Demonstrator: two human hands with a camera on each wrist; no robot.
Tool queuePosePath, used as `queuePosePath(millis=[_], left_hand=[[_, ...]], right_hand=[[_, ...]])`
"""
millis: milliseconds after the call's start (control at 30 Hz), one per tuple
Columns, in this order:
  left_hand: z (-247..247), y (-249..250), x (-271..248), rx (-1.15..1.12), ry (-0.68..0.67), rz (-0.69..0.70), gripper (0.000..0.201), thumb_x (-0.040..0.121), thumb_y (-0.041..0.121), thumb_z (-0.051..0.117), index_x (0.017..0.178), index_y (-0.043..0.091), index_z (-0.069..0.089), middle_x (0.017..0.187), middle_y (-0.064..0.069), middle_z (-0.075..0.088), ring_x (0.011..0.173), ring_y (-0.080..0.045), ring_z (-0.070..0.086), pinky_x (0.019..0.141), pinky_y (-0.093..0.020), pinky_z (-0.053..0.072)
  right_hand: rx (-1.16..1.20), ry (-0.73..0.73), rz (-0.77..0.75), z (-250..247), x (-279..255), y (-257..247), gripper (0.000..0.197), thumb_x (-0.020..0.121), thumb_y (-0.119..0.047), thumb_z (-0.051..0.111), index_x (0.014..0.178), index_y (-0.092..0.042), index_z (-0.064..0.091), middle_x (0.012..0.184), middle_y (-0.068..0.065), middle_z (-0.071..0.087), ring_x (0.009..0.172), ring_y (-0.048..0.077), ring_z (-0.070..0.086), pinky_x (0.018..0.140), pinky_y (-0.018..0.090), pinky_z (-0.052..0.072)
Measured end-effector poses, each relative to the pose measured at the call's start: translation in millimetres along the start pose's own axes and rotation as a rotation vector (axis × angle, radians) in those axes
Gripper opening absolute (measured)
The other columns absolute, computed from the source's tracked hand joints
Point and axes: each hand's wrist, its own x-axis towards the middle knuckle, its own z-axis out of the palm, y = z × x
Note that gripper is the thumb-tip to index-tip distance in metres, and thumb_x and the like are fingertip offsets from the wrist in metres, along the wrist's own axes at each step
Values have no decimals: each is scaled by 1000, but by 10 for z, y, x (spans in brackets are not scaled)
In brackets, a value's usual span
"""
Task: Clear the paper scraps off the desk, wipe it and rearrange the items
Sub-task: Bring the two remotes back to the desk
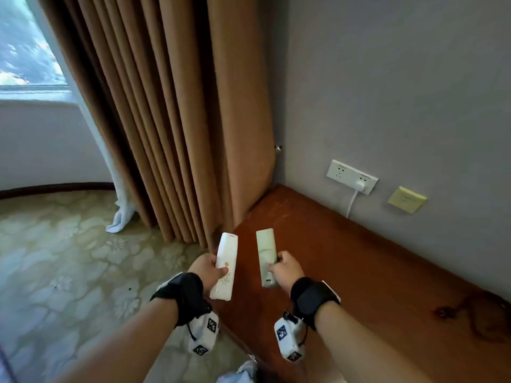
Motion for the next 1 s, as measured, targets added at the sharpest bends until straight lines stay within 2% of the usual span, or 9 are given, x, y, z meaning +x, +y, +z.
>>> queuePosePath(millis=[133, 267, 433, 533, 567, 700, 767, 867, 1000], left_hand=[[-77, 191, 622, 48, -55, 27, 26, 89, 29, 69, 105, 10, 64, 102, -2, 70, 90, -17, 65, 72, -27, 44], [-196, 328, 1165, 46, -64, 44, 29, 86, 31, 72, 108, 13, 65, 102, -1, 70, 92, -18, 66, 81, -33, 52], [-230, 530, 1686, 54, -90, 18, 21, 87, 27, 73, 100, 15, 61, 99, -1, 68, 87, -17, 63, 73, -28, 47], [-166, 687, 2013, 113, -136, 52, 23, 90, 28, 70, 106, 13, 65, 95, 0, 66, 82, -14, 60, 63, -23, 43], [-124, 728, 2149, 151, -171, 66, 26, 91, 28, 69, 110, 11, 66, 98, -1, 67, 82, -15, 60, 63, -23, 43], [8, 775, 2579, 180, -308, 66, 35, 92, 29, 68, 122, 10, 64, 121, -6, 68, 106, -23, 65, 91, -35, 52], [56, 755, 2823, 176, -364, 75, 37, 90, 28, 70, 122, 11, 64, 122, -7, 68, 107, -24, 65, 96, -38, 52], [113, 708, 3132, 269, -461, 126, 30, 91, 31, 69, 115, 14, 66, 117, -6, 70, 98, -20, 66, 89, -32, 52], [198, 653, 3476, 349, -534, 172, 19, 91, 34, 68, 101, 19, 63, 110, -3, 70, 91, -17, 63, 81, -27, 51]], right_hand=[[69, 62, 37, -42, 561, -149, 12, 90, -15, 65, 93, -20, 55, 94, -2, 64, 91, 22, 65, 82, 37, 55], [126, 91, 90, 6, 1000, -233, 11, 90, -18, 65, 97, -21, 57, 103, 3, 66, 95, 23, 65, 88, 42, 55], [194, 169, 194, 57, 1358, -203, 16, 90, -23, 66, 103, -19, 57, 109, 5, 66, 98, 24, 64, 89, 41, 55], [271, 189, 255, 77, 1562, -159, 15, 93, -21, 64, 106, -18, 56, 112, 7, 64, 103, 25, 62, 91, 40, 53], [289, 197, 276, 93, 1641, -136, 16, 94, -21, 62, 108, -17, 55, 114, 7, 63, 106, 26, 62, 94, 41, 52], [346, 224, 359, 231, 1843, -95, 27, 95, -22, 60, 121, -14, 54, 115, 5, 61, 111, 28, 60, 96, 43, 51], [376, 268, 408, 330, 1975, -95, 25, 96, -19, 58, 121, -14, 53, 116, 6, 61, 110, 27, 59, 94, 40, 51], [417, 330, 471, 473, 2175, -105, 26, 96, -18, 59, 121, -13, 53, 113, 5, 61, 102, 23, 58, 91, 38, 51], [465, 381, 509, 617, 2450, -106, 32, 96, -18, 58, 127, -16, 52, 118, 3, 63, 107, 23, 60, 93, 39, 51]])
